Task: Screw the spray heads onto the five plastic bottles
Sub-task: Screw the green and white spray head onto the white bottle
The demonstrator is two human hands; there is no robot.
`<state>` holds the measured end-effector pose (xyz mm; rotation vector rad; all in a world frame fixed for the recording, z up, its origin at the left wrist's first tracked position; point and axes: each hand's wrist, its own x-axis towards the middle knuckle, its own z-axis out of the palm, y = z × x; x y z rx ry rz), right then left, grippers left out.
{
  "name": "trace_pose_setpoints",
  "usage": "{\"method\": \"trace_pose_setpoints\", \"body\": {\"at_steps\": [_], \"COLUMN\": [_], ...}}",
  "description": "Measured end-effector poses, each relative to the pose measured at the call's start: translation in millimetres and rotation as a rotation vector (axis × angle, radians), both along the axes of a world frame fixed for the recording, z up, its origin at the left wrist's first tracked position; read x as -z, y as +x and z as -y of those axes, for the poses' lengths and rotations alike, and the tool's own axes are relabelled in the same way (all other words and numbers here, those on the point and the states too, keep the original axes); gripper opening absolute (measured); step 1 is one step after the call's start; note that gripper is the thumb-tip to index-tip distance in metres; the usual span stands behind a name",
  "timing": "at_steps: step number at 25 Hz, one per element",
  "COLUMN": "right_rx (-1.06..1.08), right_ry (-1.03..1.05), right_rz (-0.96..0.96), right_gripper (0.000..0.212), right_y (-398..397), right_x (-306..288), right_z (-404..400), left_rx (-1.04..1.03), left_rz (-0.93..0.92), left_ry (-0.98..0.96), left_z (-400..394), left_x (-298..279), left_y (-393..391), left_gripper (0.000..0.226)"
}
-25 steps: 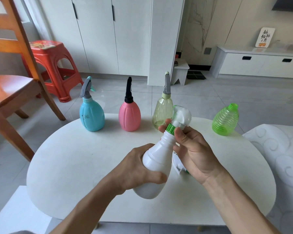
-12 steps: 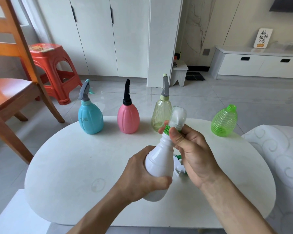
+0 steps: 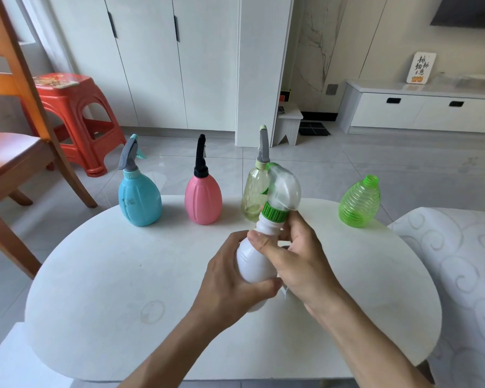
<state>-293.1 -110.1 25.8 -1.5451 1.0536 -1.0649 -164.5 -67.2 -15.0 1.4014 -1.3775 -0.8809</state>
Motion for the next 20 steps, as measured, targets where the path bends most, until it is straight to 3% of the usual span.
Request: {"method": "trace_pose_setpoints", "body": {"at_steps": [3, 5, 8, 17, 20], "right_rx": [0.151, 0.332, 0.528, 0.531, 0.562], "right_ry": [-0.1, -0.161, -0.242, -0.204, -0.187], "right_rz": [0.014, 0.029, -0.165, -0.455, -0.461], "right_gripper": [0.027, 0.027, 0.032, 0.032, 0.035], "right_y": [-17.6, -40.3, -62.2, -53.0, -57.4], "right_x": [-11.6, -24.1, -26.1, 24.6, 34.6], "right_z": [30.1, 69.0, 125.5, 198.6, 200.5], "left_rx": [0.062, -0.001, -0.069, -0.03, -0.035], "left_rz": [-0.059, -0.022, -0.024, 0.108, 0.129], "left_ry": [0.057, 0.062, 0.065, 0.053, 0.065], "left_z": [10.2, 18.1, 22.6, 21.4, 23.6], "left_x": [-1.1, 3.3, 12.1, 19.1, 20.3], "left_y": [-4.8, -3.6, 2.8, 11.1, 8.9], "left_gripper": [0.091, 0.085, 0.069, 0.06, 0.06]}}
